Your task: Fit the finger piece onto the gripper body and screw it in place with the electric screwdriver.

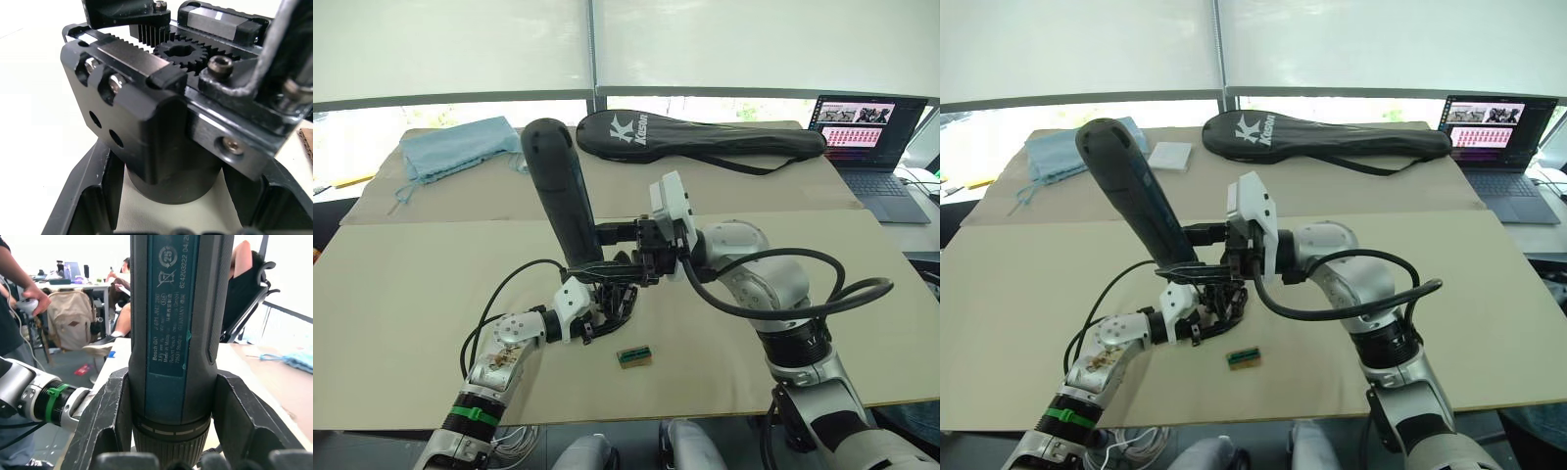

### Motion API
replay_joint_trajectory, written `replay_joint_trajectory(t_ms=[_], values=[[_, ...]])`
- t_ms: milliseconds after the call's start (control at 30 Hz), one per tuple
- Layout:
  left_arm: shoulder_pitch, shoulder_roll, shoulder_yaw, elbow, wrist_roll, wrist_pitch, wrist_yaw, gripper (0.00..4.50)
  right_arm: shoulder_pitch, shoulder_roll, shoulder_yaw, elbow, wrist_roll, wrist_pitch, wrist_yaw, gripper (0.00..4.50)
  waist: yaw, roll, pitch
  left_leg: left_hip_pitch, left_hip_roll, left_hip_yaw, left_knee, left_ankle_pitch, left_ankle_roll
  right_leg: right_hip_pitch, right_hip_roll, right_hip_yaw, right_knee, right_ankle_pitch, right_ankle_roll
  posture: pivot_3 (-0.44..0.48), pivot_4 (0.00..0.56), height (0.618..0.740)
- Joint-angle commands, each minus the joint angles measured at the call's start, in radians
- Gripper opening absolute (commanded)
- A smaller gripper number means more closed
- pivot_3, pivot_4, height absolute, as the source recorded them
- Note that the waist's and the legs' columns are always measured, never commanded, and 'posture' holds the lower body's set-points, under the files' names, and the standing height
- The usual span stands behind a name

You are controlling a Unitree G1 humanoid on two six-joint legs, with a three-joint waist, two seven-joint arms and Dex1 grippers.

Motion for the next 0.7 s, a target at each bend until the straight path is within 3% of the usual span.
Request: replay_joint_trajectory(t_ms=[33, 700], values=[[0.032, 0.013, -0.023, 0.022, 0.014, 0.032, -0.011, 2.35, 0.014, -0.005, -0.003, 0.0, -0.012, -0.02, -0.005, 1.9, 0.0, 0.0, 0.0, 0.001, 0.0, 0.0, 0.0, 0.0, 0.0, 0.0, 0.0, 0.0, 0.0, 0.0, 0.0, 0.0, 0.15, 0.74], [0.037, 0.02, -0.015, 0.023, 0.01, 0.026, -0.017, 2.35, 0.063, -0.016, 0.039, 0.035, -0.056, -0.015, -0.068, 1.9, -0.001, 0.001, -0.006, 0.003, 0.0, 0.001, -0.002, 0.0, 0.0, 0.001, 0.0, 0.0, 0.0, 0.0, 0.0, 0.0, 0.15, 0.74]])
